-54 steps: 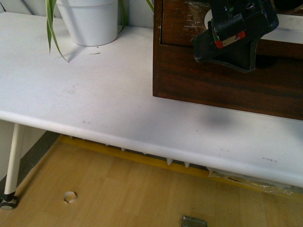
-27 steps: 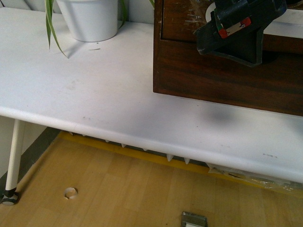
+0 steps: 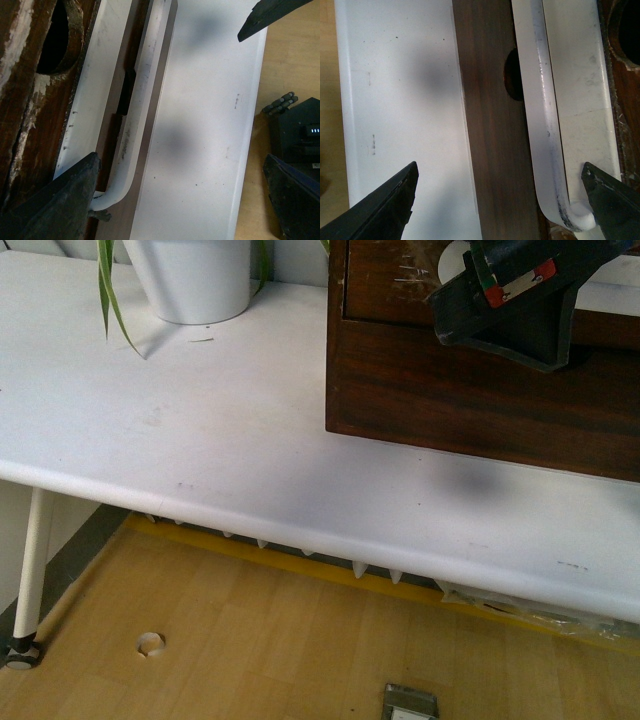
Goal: Open drawer
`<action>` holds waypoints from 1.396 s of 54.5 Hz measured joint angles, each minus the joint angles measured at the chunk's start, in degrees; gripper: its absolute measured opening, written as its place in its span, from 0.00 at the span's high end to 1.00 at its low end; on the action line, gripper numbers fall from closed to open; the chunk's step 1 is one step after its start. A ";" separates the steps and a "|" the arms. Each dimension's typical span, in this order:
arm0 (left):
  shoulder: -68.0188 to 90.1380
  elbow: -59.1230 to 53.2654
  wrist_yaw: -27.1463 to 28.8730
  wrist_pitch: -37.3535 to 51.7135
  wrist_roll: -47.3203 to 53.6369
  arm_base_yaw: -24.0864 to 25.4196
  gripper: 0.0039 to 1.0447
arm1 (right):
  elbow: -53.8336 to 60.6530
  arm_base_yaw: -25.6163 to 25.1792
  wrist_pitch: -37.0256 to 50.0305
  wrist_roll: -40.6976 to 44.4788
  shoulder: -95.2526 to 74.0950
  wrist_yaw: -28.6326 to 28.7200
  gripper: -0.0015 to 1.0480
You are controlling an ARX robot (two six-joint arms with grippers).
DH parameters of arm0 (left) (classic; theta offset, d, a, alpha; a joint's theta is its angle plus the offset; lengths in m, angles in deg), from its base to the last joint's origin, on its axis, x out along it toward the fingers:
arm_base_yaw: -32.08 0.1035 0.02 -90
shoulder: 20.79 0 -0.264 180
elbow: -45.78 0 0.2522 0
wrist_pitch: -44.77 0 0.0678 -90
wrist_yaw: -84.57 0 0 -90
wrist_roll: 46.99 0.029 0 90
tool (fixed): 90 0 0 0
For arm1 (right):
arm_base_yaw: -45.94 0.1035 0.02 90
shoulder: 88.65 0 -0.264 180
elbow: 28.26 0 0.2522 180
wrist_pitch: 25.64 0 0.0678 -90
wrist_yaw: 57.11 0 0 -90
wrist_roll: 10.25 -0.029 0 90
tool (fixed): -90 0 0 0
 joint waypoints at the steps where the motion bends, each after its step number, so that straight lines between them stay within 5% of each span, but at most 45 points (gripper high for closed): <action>1: 0.02 0.00 -0.07 -0.02 0.00 0.00 0.06 | 0.00 0.00 0.00 0.00 0.00 0.02 0.09; 29: 0.15 -0.39 2.34 -1.14 4.28 0.02 0.06 | -1.60 2.01 0.42 -1.01 -3.56 -0.42 0.09; 76: -7.89 -9.62 7.41 -10.38 19.12 -1.99 0.05 | 0.11 2.45 -14.60 9.25 2.93 2.43 0.09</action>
